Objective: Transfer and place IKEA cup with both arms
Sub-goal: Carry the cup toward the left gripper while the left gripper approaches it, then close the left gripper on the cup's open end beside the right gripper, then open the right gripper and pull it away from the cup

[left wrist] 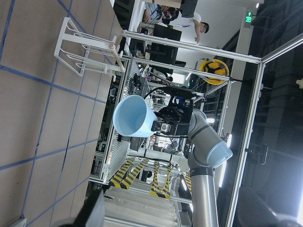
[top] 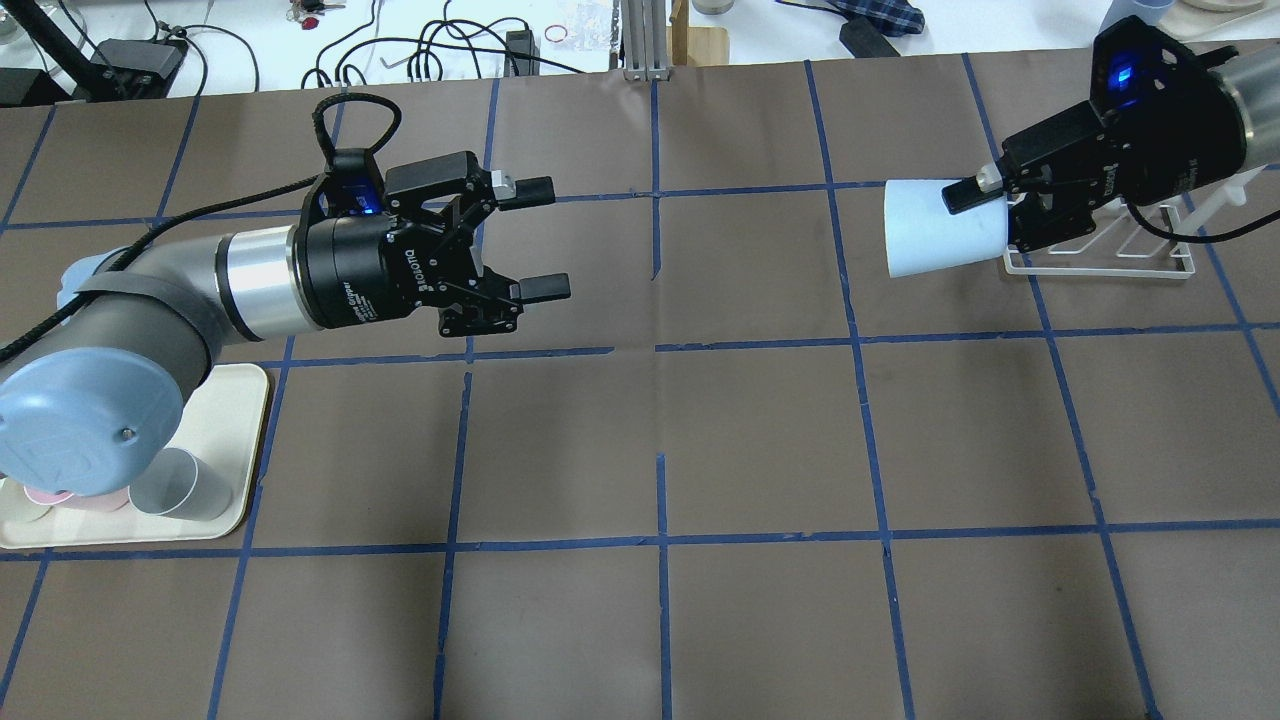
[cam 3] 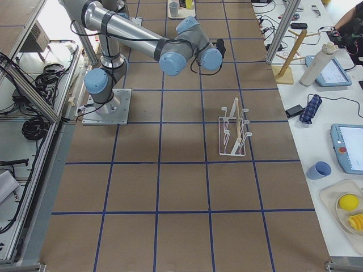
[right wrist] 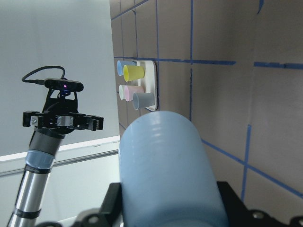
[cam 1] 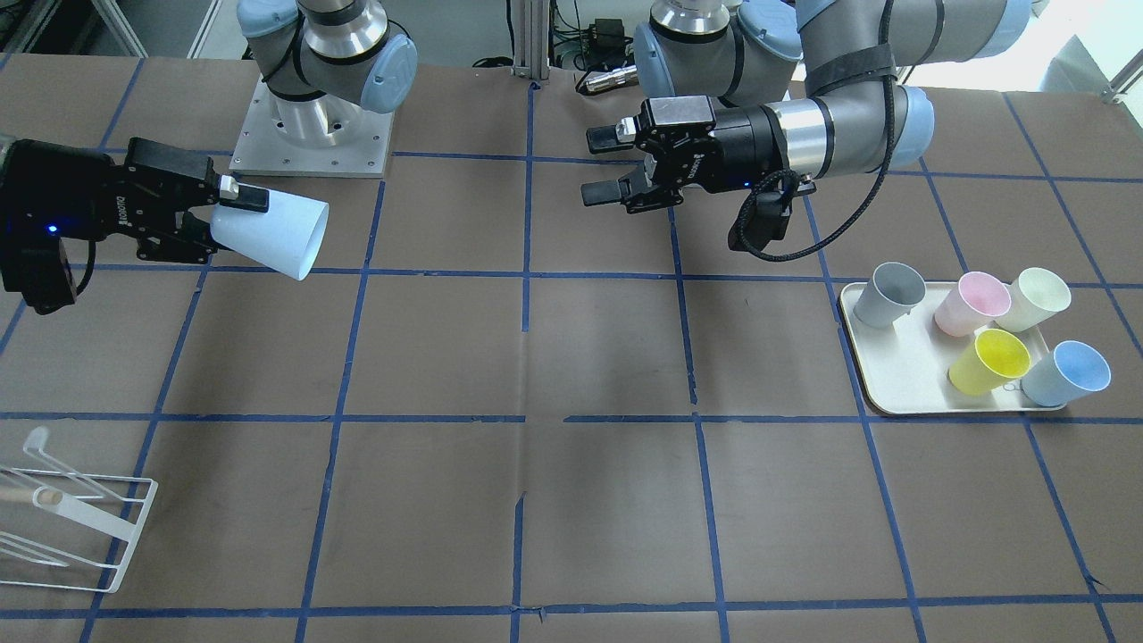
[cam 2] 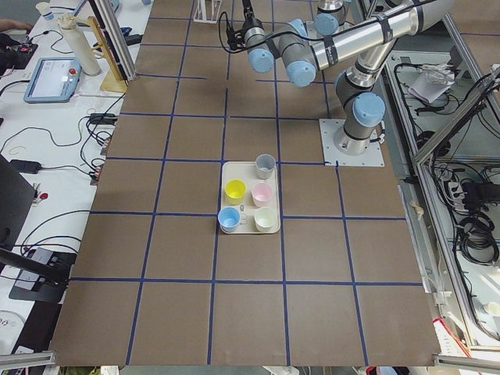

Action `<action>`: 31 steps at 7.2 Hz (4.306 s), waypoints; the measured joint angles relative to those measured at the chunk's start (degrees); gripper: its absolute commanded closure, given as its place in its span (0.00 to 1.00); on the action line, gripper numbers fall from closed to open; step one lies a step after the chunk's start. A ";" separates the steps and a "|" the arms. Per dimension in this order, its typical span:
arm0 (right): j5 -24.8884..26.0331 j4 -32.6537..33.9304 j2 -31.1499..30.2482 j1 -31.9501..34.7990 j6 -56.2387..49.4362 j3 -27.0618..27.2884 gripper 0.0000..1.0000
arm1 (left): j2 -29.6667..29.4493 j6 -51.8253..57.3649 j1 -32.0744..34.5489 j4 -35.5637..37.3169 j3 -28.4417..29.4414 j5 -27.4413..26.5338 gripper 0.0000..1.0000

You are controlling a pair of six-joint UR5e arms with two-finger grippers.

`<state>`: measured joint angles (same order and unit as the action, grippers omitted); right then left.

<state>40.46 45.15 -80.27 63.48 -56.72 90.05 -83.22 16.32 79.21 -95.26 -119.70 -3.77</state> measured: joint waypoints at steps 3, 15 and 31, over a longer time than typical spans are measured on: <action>-0.93 -10.06 1.26 2.25 0.06 0.70 0.46 | -0.10 0.07 1.83 0.34 -0.01 3.85 0.00; -17.85 -13.79 -0.46 21.36 -1.17 1.00 0.42 | -0.21 -0.35 7.28 2.80 -0.06 8.57 0.00; -17.16 -15.66 0.46 18.31 2.70 -0.35 0.00 | 1.22 -3.33 6.14 2.63 0.02 8.61 1.00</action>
<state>23.30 29.49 -79.81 81.79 -54.02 89.70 -82.00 12.98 85.35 -92.62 -119.69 4.84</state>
